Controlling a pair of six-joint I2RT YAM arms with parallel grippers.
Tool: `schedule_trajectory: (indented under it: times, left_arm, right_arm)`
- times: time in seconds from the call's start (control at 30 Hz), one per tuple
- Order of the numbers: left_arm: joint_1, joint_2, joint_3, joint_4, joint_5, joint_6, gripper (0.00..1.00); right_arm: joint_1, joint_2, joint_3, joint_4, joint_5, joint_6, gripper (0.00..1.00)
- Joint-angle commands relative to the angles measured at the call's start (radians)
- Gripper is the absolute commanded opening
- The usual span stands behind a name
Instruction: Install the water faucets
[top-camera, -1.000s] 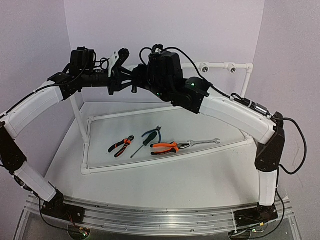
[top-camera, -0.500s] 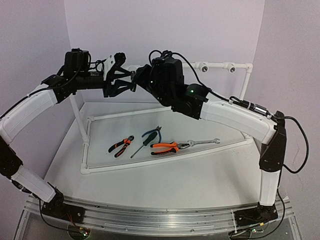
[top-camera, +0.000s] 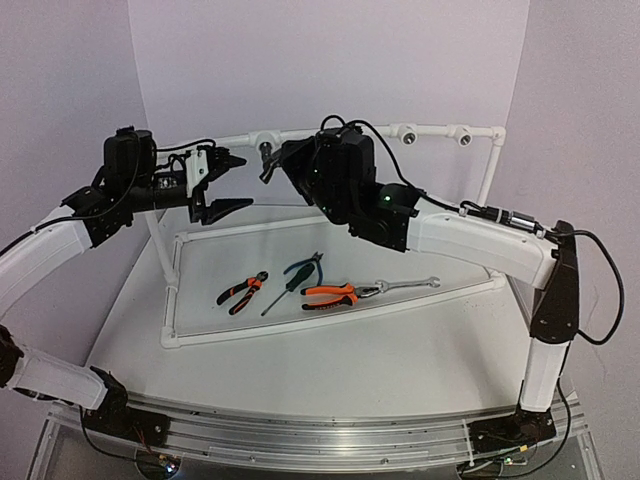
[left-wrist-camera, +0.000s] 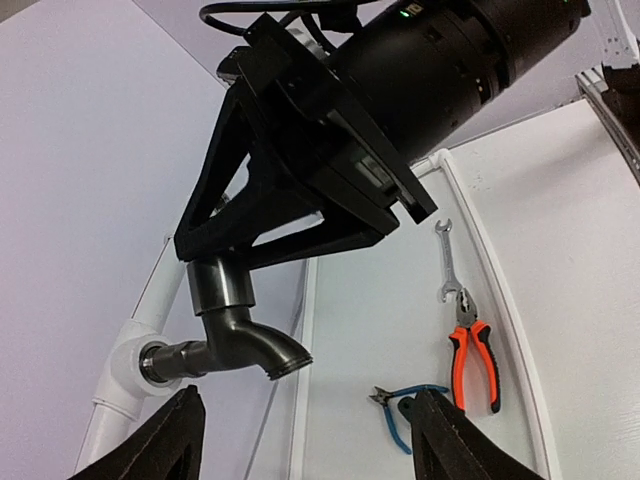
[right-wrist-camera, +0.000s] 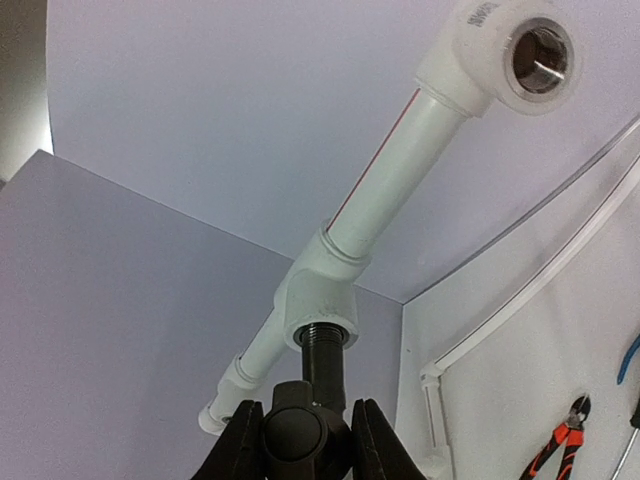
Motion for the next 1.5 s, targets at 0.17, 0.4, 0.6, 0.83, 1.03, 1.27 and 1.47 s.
schedule_trajectory:
  times: [0.17, 0.4, 0.6, 0.83, 1.03, 1.27, 1.47]
  left_arm:
    - [0.001, -0.061, -0.207, 0.478, -0.039, 0.252, 0.73]
    - [0.001, -0.043, -0.221, 0.517, -0.033, 0.319, 0.7]
    - [0.001, -0.048, -0.211, 0.479, -0.043, 0.324, 0.69]
    - [0.001, -0.043, -0.211, 0.442, -0.08, 0.347, 0.67]
    - [0.002, -0.026, -0.196, 0.419, -0.102, 0.36, 0.64]
    - [0.002, -0.031, -0.2, 0.41, -0.103, 0.361, 0.63]
    - [0.002, -0.044, -0.2, 0.4, -0.107, 0.355, 0.63]
  right_arm:
    - [-0.033, 0.032, -0.158, 0.014, -0.147, 0.406, 0.0]
    - [-0.037, 0.071, -0.224, 0.102, -0.233, 0.618, 0.0]
    - [-0.037, 0.079, -0.24, 0.147, -0.254, 0.661, 0.0]
    - [-0.037, 0.085, -0.246, 0.157, -0.267, 0.672, 0.07]
    - [-0.037, 0.071, -0.255, 0.17, -0.265, 0.647, 0.31]
    - [-0.037, 0.036, -0.271, 0.181, -0.248, 0.576, 0.48]
    - [-0.036, -0.02, -0.305, 0.19, -0.238, 0.472, 0.63]
